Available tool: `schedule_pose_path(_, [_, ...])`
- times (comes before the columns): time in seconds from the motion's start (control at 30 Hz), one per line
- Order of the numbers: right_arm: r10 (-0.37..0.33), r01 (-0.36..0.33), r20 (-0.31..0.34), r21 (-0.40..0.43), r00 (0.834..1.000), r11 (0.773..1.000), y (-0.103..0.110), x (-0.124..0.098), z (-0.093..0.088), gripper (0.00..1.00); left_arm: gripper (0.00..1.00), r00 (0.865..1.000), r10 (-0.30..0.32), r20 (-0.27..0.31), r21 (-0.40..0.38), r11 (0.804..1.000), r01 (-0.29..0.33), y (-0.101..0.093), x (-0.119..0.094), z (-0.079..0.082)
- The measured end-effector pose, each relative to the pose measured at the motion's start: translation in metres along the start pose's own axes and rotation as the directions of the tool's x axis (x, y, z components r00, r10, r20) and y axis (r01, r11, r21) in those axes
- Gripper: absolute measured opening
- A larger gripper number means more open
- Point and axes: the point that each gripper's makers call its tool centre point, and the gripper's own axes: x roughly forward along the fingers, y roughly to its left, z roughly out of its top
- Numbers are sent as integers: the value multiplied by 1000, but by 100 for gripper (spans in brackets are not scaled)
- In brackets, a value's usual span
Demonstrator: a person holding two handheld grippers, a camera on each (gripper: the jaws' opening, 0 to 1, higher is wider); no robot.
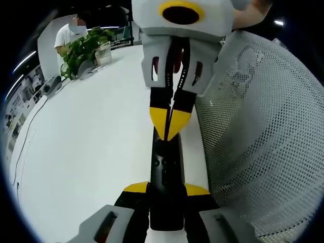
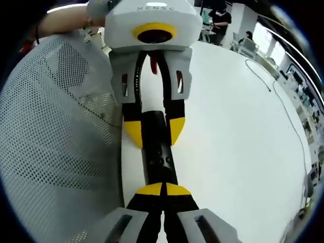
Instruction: Press the specified remote control buttons in sequence, fully releasing each button before pressing the next.
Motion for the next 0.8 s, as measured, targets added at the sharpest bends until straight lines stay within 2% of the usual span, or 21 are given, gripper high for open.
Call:
schedule_pose_path(0.13, [5, -5, 7, -10, 1000, 1000, 1, 5, 7, 0, 24, 1000, 1, 1, 1, 1000, -1, 0, 0, 0])
schedule_pose_path(0.2, [1, -2, -18, -45, 1000, 999, 1, 5, 7, 0, 24, 1000, 1, 1, 1, 1000, -1, 0, 0, 0])
schedule_pose_path(0.37, [3, -4, -25, -30, 1000, 1000, -1, 6, 6, 0, 24, 1000, 1, 0, 3, 1000, -1, 0, 0, 0])
schedule_pose_path(0.57, [11, -11, 7, 19, 1000, 1000, -1, 3, 5, 0, 24, 1000, 0, 3, -1, 1000, 0, 0, 1, 1])
schedule_pose_path(0.63, [15, -17, 39, 38, 999, 999, 1, 3, 9, 0, 24, 1000, 0, 3, -3, 1000, 0, 0, 1, 1])
schedule_pose_path(0.8, [3, -3, 28, -9, 1000, 1000, 1, 8, 15, 0, 24, 1000, 0, 4, -3, 1000, 0, 0, 1, 1])
